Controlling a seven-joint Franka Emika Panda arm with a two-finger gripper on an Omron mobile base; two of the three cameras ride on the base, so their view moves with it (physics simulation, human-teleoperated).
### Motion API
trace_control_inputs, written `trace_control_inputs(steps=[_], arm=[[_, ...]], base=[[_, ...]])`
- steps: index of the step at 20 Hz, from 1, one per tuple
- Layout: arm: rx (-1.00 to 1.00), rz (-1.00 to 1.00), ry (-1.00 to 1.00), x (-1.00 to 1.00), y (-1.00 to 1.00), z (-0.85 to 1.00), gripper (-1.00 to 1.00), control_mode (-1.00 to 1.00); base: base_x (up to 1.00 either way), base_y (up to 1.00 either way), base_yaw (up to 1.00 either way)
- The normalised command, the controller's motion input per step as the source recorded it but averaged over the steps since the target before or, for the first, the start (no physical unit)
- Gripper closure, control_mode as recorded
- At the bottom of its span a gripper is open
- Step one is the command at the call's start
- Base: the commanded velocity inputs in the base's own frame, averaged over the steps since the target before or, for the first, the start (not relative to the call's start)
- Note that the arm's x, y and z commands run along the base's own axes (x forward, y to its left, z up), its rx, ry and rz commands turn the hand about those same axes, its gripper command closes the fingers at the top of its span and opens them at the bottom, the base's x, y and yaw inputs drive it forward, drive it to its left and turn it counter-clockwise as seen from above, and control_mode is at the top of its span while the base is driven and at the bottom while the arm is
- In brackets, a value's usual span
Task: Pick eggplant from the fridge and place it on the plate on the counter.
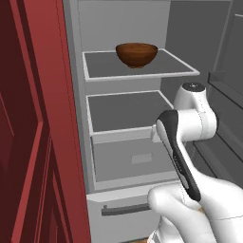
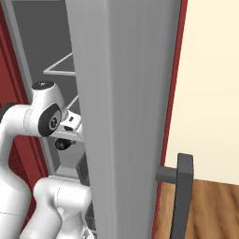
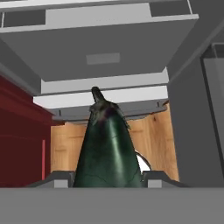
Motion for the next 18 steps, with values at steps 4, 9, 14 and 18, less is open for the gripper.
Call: trace_control_inputs(steps=[4, 9, 14, 18], arm=[[0.0, 0.0, 0.0, 0.0, 0.0, 0.0, 1.0, 1.0], [0.0, 0.0, 0.0, 0.0, 0.0, 0.0, 1.0, 1.0], [0.0, 0.0, 0.0, 0.0, 0.0, 0.0, 1.0, 1.0], [0.0, 0.0, 0.0, 0.0, 0.0, 0.0, 1.0, 1.0]], base=[[-0.76, 0.0, -0.01], [-0.68, 0.0, -0.01], [-0.64, 0.0, -0.01], [-0.63, 0.0, -0.01]])
